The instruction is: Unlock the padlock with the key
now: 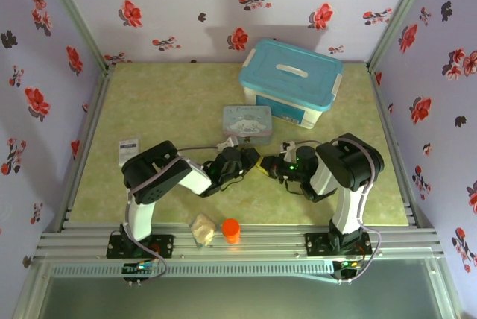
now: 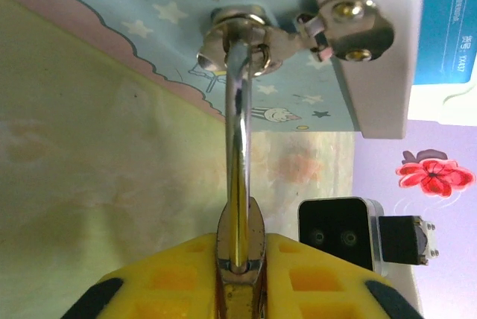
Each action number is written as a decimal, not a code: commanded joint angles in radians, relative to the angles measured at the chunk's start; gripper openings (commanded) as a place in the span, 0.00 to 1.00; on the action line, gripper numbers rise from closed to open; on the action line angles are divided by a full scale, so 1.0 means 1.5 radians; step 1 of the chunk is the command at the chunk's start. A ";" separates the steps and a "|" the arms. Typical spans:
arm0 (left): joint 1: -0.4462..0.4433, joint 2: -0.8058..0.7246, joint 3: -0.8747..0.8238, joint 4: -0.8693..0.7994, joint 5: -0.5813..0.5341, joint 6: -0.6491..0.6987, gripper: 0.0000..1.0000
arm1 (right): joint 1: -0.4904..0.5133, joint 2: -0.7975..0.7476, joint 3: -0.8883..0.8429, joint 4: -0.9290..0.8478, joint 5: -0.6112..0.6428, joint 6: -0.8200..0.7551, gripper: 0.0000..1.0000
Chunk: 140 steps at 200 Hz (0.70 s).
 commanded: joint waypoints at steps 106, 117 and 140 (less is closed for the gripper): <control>0.005 -0.047 0.002 -0.042 0.066 0.045 0.13 | -0.053 0.059 -0.008 0.046 0.017 -0.049 0.00; 0.007 -0.046 0.004 -0.039 0.065 0.043 0.14 | -0.055 0.066 -0.007 0.045 0.018 -0.049 0.00; 0.011 -0.047 0.004 -0.041 0.067 0.044 0.15 | -0.055 0.074 -0.005 0.046 0.019 -0.051 0.00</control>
